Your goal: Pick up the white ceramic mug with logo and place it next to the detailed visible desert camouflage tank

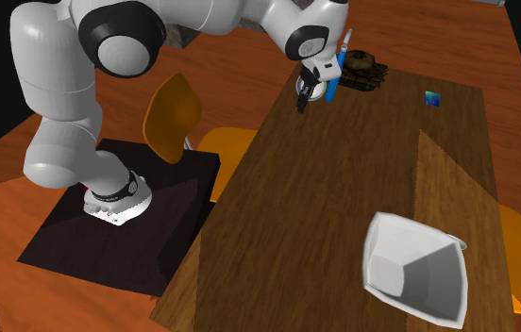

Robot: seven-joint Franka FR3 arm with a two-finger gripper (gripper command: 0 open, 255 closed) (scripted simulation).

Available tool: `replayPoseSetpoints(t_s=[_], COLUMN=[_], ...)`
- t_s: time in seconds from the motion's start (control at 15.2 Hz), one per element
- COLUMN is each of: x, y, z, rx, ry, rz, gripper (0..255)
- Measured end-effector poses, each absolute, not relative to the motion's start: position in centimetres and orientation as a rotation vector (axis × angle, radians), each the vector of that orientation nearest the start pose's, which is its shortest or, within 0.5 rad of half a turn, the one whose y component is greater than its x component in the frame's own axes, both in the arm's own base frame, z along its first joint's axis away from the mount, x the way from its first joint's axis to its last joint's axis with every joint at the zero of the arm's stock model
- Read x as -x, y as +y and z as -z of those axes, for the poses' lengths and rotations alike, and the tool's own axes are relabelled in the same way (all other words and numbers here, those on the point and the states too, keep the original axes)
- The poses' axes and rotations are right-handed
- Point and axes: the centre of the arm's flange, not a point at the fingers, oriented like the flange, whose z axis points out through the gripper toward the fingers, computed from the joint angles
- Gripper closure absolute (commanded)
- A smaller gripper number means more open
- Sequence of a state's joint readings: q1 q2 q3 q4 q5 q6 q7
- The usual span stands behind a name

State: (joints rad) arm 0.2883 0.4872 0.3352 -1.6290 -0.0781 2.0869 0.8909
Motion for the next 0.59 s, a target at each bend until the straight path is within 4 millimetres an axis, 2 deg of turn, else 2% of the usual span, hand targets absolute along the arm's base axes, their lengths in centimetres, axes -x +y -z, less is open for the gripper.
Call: replayPoseSetpoints(t_s=[0.33, 0.59], x=[-56.9, -56.9], y=[36.9, 36.7], z=[-39.6, -40.0], rx=[3.050, 3.051], ry=[0.406, 0.406], rz=[-0.092, -0.094], gripper=[0, 0])
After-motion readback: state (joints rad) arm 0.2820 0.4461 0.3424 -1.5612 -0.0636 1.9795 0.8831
